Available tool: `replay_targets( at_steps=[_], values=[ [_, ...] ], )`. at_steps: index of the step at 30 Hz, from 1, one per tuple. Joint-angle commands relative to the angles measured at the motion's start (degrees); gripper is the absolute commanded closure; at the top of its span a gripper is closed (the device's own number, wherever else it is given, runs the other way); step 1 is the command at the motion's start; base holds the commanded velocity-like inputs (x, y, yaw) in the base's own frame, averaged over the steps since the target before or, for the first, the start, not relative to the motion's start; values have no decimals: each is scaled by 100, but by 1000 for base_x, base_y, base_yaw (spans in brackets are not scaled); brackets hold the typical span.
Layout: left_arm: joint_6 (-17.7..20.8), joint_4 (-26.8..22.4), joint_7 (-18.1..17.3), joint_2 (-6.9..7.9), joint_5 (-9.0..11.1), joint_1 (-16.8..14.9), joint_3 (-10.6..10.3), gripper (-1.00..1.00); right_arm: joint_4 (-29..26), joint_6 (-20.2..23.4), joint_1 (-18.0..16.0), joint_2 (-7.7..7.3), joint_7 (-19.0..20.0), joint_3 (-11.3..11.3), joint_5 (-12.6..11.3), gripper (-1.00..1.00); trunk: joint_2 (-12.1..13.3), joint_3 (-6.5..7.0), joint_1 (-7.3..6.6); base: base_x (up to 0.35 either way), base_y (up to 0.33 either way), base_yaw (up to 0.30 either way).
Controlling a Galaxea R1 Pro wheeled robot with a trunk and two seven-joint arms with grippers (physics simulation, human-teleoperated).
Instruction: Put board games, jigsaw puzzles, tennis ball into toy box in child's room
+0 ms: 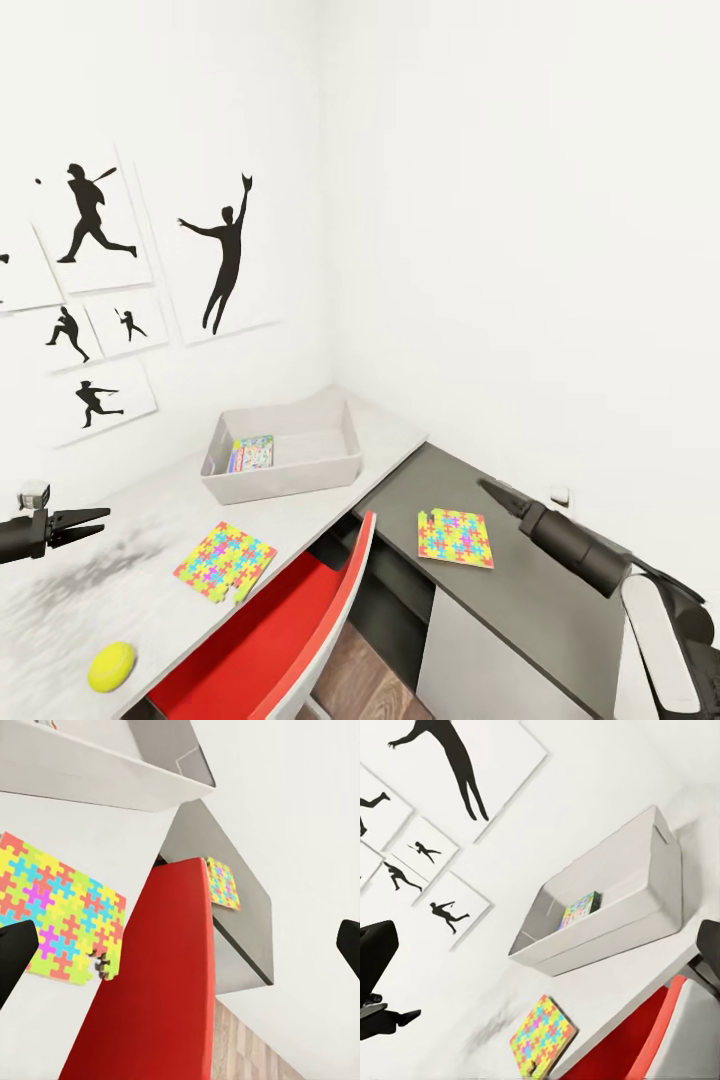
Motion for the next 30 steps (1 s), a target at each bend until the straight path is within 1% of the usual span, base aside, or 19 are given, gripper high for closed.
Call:
replay_targets(
  at_steps=[1, 5, 12, 27, 30],
  values=[
    [62, 1, -26, 1, 35, -6, -46, -100, -3, 34, -6, 0, -37, 37, -16, -100, -14, -14, 4, 0, 0, 0],
    [59, 1, -26, -2, 35, -6, -41, -100, -29, 39, -6, 0, -169, 102, -15, -100, -14, -14, 4, 0, 0, 0],
    [59, 1, -26, 0, 35, -6, -41, -100, -37, 105, -6, -6, -270, 105, -23, -100, -14, -20, 4, 0, 0, -34],
    [55, -12, -26, 1, 35, -6, -46, -100, -4, 109, -6, -8, -272, 104, -22, -100, -14, -29, 4, 0, 0, -269],
    [55, -15, -26, 1, 35, -6, -48, -100, -3, 109, -6, -8, -269, 87, -29, -100, -14, -35, 4, -111, 19, -224]
  ],
)
